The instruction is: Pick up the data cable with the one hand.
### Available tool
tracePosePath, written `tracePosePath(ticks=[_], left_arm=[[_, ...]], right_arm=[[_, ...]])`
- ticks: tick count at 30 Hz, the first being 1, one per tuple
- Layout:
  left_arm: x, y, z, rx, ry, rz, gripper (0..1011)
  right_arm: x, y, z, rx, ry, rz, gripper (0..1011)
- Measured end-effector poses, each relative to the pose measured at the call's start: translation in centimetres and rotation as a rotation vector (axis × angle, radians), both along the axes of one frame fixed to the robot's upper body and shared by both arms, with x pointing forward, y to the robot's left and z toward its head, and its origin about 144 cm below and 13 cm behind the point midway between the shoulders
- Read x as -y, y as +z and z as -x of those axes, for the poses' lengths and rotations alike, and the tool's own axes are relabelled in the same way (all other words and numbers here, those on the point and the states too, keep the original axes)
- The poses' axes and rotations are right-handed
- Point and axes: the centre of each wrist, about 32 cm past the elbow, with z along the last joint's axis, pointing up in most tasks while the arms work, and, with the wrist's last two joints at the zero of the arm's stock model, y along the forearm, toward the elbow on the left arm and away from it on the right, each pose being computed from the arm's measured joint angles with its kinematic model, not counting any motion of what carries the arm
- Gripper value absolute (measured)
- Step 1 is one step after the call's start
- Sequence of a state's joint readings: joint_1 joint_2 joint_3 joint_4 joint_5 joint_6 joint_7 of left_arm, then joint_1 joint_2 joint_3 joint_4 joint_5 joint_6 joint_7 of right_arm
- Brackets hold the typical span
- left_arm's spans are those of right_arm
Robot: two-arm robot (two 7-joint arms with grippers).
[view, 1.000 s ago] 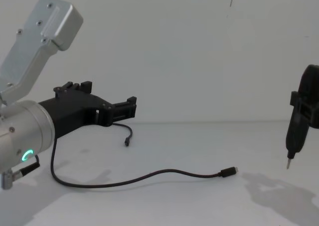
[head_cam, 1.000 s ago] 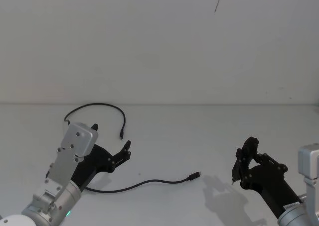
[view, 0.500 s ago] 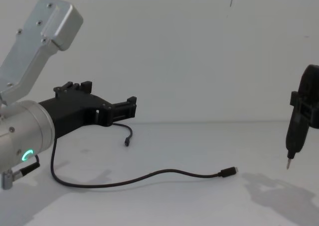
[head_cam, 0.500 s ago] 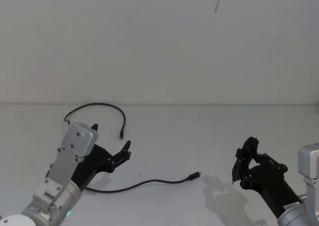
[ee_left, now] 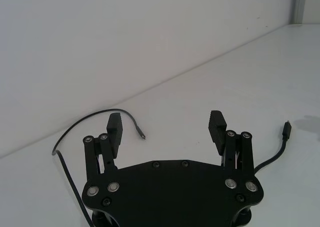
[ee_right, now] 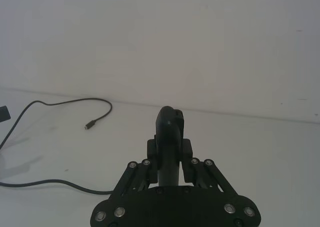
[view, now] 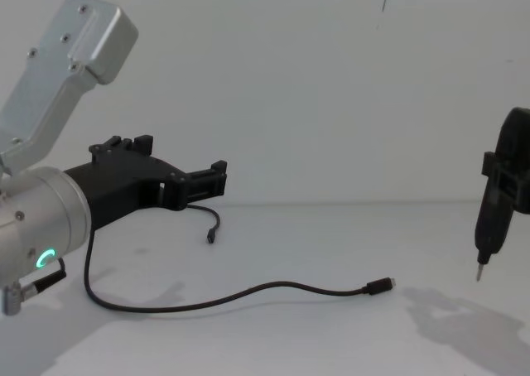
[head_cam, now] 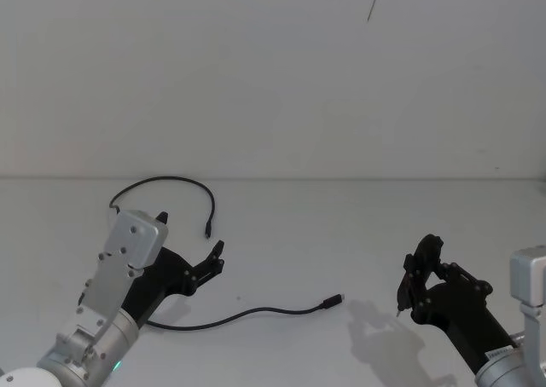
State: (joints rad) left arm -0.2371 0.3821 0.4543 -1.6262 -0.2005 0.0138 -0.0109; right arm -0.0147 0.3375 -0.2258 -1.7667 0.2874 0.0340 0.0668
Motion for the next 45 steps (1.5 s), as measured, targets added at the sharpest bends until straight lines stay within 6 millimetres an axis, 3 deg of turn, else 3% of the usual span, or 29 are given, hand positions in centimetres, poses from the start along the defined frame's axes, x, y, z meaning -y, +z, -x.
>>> tracePosePath(ticks=[11,21,33,45], left_arm=[[-0.4,0.1,-0.1,-0.008,-0.025,-0.006,1000],[-2.0,0.6,-0.7,-0.055,-0.121,-0.031,1001],[-6.9,2.3,-3.6,-0.162,-0.263,-0.126,1001],[-10.0,3.8,-6.5,-0.207,-0.356,-0.177,1001]], right_arm=[[0.0,0.0,0.0,0.000,0.000,0.000,263],[0.0,0.0,0.0,0.000,0.000,0.000,263],[0.0,0.0,0.0,0.000,0.000,0.000,263],[0.0,0.0,0.0,0.000,0.000,0.000,263]])
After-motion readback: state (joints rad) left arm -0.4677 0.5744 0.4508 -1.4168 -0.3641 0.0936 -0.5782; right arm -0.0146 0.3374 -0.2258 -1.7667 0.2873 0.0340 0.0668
